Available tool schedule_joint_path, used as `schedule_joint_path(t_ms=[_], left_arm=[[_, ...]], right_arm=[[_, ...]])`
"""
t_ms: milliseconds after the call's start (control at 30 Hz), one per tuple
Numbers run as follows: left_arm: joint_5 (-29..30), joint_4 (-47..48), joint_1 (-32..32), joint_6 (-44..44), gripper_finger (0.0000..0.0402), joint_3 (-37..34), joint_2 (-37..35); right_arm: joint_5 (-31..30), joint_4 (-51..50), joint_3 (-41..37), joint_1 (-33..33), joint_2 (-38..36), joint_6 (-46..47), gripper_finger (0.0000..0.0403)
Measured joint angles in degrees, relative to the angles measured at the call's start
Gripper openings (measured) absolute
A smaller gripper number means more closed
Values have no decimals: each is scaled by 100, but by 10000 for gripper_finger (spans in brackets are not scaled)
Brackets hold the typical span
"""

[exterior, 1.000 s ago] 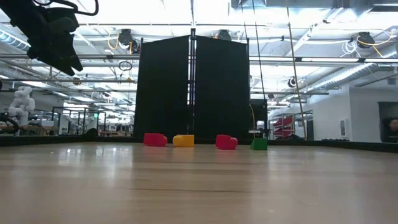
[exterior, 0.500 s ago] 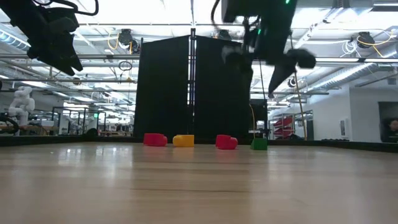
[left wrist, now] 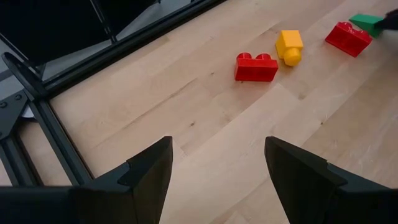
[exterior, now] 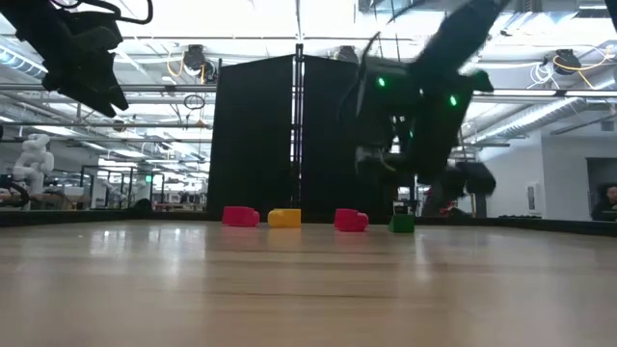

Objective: Sort blocks by size
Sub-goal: Put the green triangular block into the left transparent bin

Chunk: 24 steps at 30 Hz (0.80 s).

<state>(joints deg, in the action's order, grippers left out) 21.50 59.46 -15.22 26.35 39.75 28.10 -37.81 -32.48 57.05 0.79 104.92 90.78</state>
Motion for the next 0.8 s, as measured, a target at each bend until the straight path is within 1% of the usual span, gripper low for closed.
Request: schedule_joint_path(t_ms=[67,133,267,367,467,533,600,667,800], left_arm=[[0,0,0,-13,255,0,0],[0,0,0,-13,255,0,0],[2,-2,0,-13,255,0,0],[4,-9,0,-13,255,0,0],[9,-22,0,-13,255,0,0],[23,-24,0,-12,255,0,0],[62,-24,-1,-12,255,0,0],[69,-24,0,-11,255,0,0],[83,-24,0,-11,255,0,0]], right_arm=[[114,576,-350,57,0,-29,249],[152,938,-583,126,-25,-81,249],[329,1007,-745,268,-44,-96,249],[400,1171,-751,340,-40,-582,246],[445,1390,-767,399,-34,-1170,234],[417,1426,-771,402,-23,-1342,224],[462,1374,-768,408,-22,-1356,211],[566,1292,-766,431,-24,-1411,190],[688,1200,-765,438,-27,-1535,115]])
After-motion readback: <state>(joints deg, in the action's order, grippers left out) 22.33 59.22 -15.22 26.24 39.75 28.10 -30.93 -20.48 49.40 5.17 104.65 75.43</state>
